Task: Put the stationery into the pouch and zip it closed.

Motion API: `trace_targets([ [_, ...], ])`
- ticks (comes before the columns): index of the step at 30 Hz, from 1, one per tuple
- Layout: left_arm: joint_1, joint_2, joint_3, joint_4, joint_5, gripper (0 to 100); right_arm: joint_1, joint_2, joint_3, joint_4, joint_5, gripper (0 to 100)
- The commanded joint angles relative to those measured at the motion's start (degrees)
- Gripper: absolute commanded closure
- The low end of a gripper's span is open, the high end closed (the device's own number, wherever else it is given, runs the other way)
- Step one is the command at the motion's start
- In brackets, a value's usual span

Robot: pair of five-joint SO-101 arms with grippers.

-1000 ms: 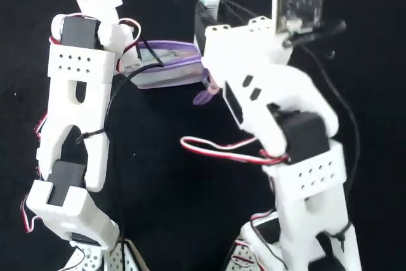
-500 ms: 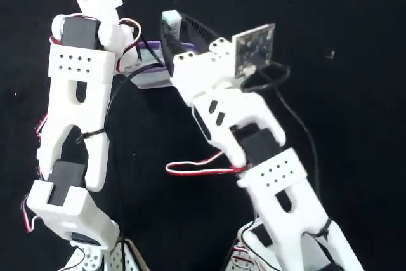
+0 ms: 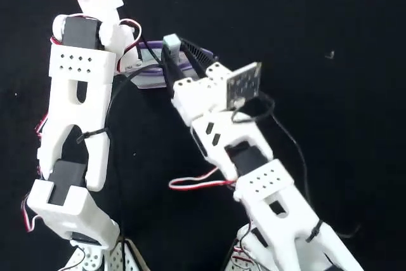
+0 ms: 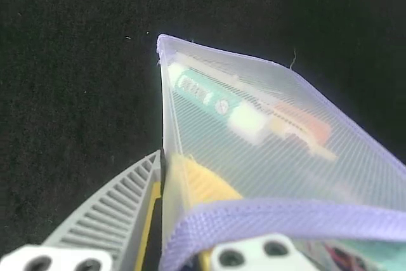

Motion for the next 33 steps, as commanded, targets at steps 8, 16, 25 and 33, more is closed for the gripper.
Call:
trace_targets([
  [8,-2.7,-2.2,-0.7,0.0,-1.1,97,-3.0,-1.4,3.3,-5.5,2.5,77.5],
  [16,-6.4,-2.4,-0.9,-1.5,-1.2,97,-0.8,-5.2,1.6,-2.5,10.2,77.6],
  [25,-9.3,-2.2,-0.7,-3.3,-1.3,97,2.2,-14.1,-19.3,39.0,18.8,77.6],
  [33,-9.1,-2.2,-0.7,-3.3,-1.3,97,4.6,-9.9,-6.3,32.6,20.9,77.6],
])
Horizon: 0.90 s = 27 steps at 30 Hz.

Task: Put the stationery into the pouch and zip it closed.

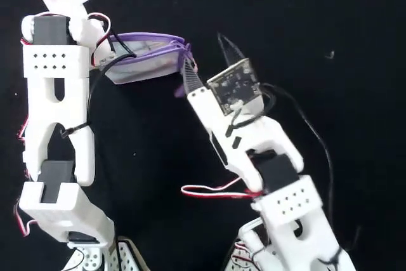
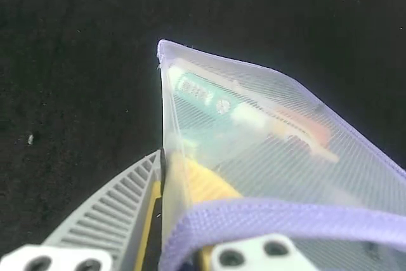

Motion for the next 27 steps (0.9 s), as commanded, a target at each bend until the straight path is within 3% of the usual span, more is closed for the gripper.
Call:
trace_targets([
  [1,-0.6,-2.3,-0.7,-1.1,-0.6,97,0.8,4.3,6.8,-8.5,1.1,77.6],
  [7,-0.6,-2.3,-0.6,-1.1,-0.6,97,-0.5,14.9,8.9,-19.3,1.1,77.6],
  [15,-0.6,-2.3,-0.5,-1.1,-0.6,97,-0.3,26.4,3.0,-21.1,1.1,78.3],
  [22,-0.6,-2.3,-0.5,-1.1,-0.6,97,1.1,26.7,2.5,-21.7,1.1,96.1],
  [27,-0.6,-2.3,-0.5,-1.1,-0.7,97,3.6,26.1,2.5,-22.0,1.1,98.6],
])
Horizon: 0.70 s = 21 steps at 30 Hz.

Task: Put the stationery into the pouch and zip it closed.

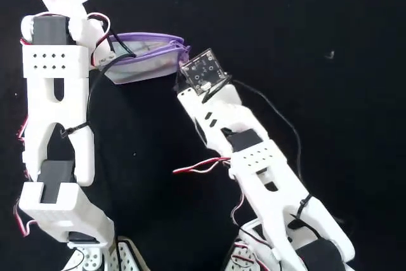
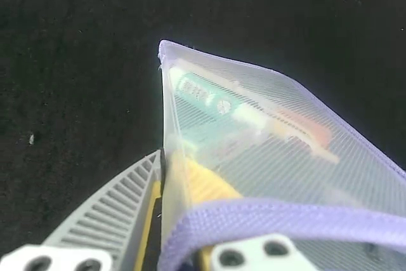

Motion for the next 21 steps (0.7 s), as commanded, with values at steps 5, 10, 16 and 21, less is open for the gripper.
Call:
trace_targets([
  [5,-0.6,-2.3,-0.9,-1.1,-0.7,97,2.4,-5.5,-5.2,5.2,0.5,98.7],
  [10,-0.6,-2.6,-1.1,-1.1,-0.7,90,2.3,-9.5,-12.4,17.2,0.5,98.7],
  [16,-0.6,-2.9,-5.8,0.1,-0.4,76,2.0,-9.5,-20.4,23.9,0.4,98.7],
  [21,0.0,-2.9,-14.5,2.2,-0.4,75,2.0,-9.5,-23.5,24.3,0.4,98.7],
])
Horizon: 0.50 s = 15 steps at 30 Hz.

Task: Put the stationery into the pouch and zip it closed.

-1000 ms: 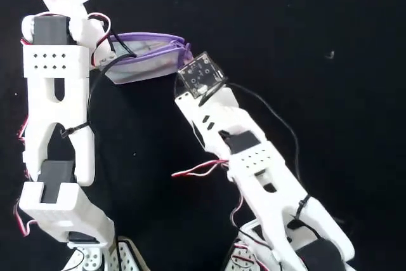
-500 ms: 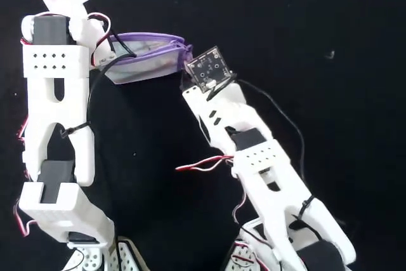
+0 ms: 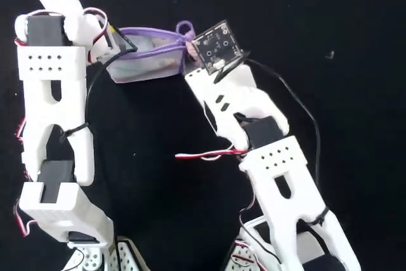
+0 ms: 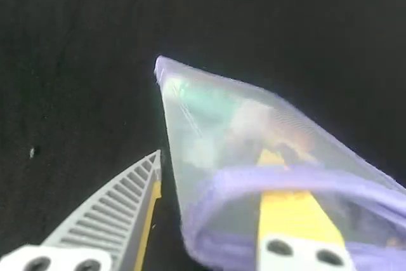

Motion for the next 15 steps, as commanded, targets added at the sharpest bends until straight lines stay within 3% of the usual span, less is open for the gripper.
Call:
trace_targets([
  [1,0.6,-2.9,-10.2,0.8,-0.2,75,0.3,-2.2,-6.0,0.8,0.3,98.7],
  [5,1.3,-1.8,-13.7,-0.4,-0.5,75,0.3,-2.2,-11.0,7.4,0.3,98.7],
  [15,1.7,10.4,-11.0,-15.6,-0.2,75,0.4,-2.2,-24.7,26.8,0.7,98.7],
])
